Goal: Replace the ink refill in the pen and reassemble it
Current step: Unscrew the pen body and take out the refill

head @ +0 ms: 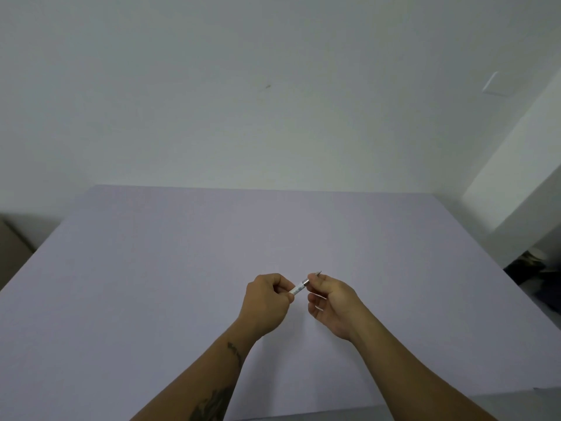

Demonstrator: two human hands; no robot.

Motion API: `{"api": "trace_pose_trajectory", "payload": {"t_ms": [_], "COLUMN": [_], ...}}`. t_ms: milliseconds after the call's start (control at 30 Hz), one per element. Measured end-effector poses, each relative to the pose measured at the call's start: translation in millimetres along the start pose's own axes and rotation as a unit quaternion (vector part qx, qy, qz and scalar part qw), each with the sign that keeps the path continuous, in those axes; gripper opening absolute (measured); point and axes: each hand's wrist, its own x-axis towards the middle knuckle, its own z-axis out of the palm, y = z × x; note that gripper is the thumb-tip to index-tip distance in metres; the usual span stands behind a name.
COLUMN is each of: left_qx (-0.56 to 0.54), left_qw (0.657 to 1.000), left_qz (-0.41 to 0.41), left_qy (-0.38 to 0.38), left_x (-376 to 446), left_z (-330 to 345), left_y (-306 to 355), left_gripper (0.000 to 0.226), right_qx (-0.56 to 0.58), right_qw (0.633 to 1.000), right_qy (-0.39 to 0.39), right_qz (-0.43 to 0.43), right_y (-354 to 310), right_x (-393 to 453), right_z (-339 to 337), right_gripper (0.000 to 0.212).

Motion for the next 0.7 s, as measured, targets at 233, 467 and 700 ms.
{"api": "trace_pose_trajectory", "payload": {"t_ms": [233, 467, 700], "left_qx": [0.002, -0.005, -0.010], "left_qw": [1.000, 1.000, 1.000], "left_qz": [0.000, 0.000, -0.008], "left_qy": [-0.003, 0.008, 0.006], "left_x": [-0.6, -1.5, -1.1], "left_z": [3.2, 1.6, 1.1], "left_y": [1.5, 2.7, 1.4], "left_gripper": [0.015, 0.014, 0.014], "right_qx": [-0.003, -0.037, -0.057], "right_qw": [1.000, 0.999, 0.998], "right_qy": [-0.010, -0.001, 0.018], "right_qz": [-0.011, -0.014, -0.024], "right_y": [-3.3, -3.9, -4.9], "right_x": [-1.2, -2.6, 0.1], "right_z": [-2.0, 1.0, 6.8], "right_gripper": [0.022, 0.014, 0.017]}}
